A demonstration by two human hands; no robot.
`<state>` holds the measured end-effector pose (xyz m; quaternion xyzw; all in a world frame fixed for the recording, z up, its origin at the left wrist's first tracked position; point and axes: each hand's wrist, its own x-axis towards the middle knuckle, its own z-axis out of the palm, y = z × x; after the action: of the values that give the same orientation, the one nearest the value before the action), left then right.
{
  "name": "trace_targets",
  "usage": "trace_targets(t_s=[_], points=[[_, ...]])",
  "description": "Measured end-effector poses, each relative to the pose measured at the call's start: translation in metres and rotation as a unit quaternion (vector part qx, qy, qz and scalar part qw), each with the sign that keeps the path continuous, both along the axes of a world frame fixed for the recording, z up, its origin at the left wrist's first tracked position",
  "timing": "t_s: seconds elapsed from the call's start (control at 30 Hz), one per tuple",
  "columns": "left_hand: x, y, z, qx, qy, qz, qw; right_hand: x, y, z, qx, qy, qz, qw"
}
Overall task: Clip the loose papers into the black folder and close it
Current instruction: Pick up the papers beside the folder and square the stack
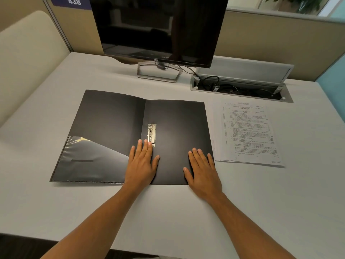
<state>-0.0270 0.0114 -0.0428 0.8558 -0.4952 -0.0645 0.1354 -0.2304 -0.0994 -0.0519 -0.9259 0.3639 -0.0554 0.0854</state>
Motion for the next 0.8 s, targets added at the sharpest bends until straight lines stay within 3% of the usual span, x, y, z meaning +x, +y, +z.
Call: trace_targets(t_s=[0.33,0.63,0.8], points=[[0.007,0.0,0.002,-0.052,0.013,0.006,0.999,0.0,-0.001,0.0,0.008,-0.007,-0.003,1.0],[0.033,-0.027,0.03,-0.144,-0.062,0.002,0.988,-0.001,-0.001,0.002,0.019,-0.014,-0.005,1.0],[0.054,-0.051,0.041,-0.174,-0.063,0.009,0.983,-0.001,-0.001,0.004,0.021,-0.013,-0.008,1.0]])
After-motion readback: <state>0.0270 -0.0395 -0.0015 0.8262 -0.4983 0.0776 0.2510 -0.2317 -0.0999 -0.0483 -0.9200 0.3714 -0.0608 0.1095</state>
